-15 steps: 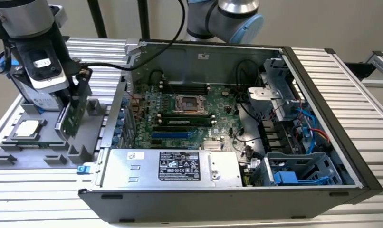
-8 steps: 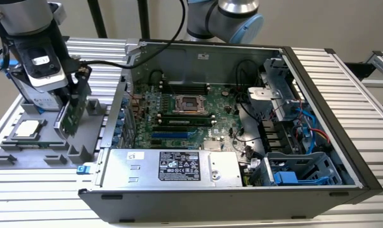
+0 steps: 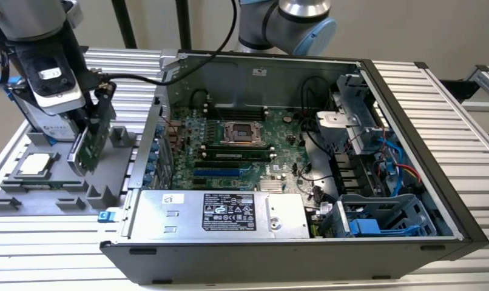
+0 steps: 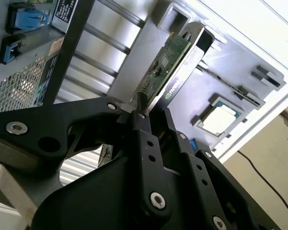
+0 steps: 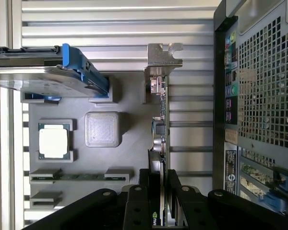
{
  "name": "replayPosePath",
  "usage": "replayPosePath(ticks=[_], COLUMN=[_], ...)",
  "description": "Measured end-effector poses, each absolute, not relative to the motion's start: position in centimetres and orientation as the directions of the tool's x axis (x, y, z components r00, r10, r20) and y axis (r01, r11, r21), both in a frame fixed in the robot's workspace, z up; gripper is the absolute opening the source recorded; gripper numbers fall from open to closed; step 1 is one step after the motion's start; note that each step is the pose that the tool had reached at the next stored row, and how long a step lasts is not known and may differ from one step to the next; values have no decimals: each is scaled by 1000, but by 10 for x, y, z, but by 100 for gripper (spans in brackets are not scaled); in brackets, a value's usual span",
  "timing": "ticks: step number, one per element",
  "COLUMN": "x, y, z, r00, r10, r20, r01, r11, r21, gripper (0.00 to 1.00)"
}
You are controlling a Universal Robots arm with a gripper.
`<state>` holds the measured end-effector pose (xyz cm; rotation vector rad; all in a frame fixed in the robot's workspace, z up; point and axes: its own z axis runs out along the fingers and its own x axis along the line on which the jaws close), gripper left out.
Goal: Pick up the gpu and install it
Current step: 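Pick up the gpu and move the gpu toward the slot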
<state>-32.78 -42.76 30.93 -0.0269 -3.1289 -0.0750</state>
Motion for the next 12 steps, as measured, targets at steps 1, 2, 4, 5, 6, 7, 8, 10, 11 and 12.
replayPosePath(ticks=[1, 2, 4, 5, 6, 7, 8, 10, 11, 12], x=[-328, -328, -328, -328, -328, -328, -328, -328, -328, -328], y=[-428, -428, -428, -428, -428, -428, -428, -428, -428, -428], z=[310, 311, 312, 313, 314, 315, 316, 318, 319, 320], r00=[-1000, -1000, -1000, -1000, -1000, -1000, -1000, -1000, -1000, -1000], r10=[17, 17, 17, 17, 17, 17, 17, 17, 17, 17], r20=[12, 12, 12, 12, 12, 12, 12, 12, 12, 12], r01=[18, 18, 17, 18, 18, 18, 18, 17, 17, 18], r11=[999, 999, 999, 999, 999, 999, 999, 999, 999, 999], r21=[48, 48, 48, 48, 48, 48, 48, 48, 48, 48], gripper=[0, 0, 0, 0, 0, 0, 0, 0, 0, 0])
